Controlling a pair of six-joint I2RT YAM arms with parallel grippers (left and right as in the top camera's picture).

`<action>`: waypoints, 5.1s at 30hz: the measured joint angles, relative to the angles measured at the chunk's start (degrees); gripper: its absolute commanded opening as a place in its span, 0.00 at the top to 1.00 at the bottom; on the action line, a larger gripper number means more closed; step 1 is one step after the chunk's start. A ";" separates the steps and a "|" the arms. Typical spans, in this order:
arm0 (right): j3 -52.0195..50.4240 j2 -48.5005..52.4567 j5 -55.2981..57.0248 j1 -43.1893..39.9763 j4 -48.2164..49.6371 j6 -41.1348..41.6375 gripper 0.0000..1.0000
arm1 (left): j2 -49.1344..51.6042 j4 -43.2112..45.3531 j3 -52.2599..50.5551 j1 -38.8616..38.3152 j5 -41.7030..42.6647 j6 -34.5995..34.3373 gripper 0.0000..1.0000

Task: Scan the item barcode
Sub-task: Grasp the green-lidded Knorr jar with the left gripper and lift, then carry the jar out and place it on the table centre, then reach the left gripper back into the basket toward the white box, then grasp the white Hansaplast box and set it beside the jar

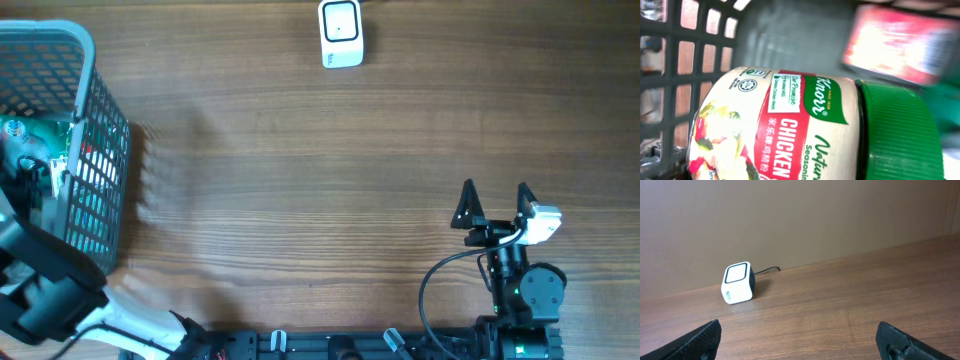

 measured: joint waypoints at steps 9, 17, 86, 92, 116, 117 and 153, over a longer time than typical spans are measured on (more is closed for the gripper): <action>0.00 0.00 0.00 0.00 0.00 0.00 0.00 | -18.36 -0.98 13.60 -16.52 9.05 -0.02 0.21; 0.00 0.00 0.00 0.00 0.00 0.00 0.00 | -28.87 2.38 15.39 -48.81 10.03 -0.26 0.23; 0.00 0.00 0.00 0.02 0.00 0.00 0.00 | -2.36 -8.41 14.91 -4.48 11.04 2.03 0.00; 0.00 0.00 0.00 0.00 0.00 0.00 0.00 | 6.91 -6.67 14.67 -4.48 11.02 2.03 0.00; 0.00 0.00 0.00 0.00 0.00 0.00 0.00 | 10.27 16.74 -1.57 -9.18 11.39 -2.29 0.00; 0.00 0.00 0.00 0.00 0.00 0.00 0.00 | 10.27 17.25 -1.90 -9.18 11.39 -2.27 0.00; 0.00 0.00 0.00 0.00 0.00 0.00 0.00 | -36.65 6.58 8.79 -19.69 28.76 -0.28 0.40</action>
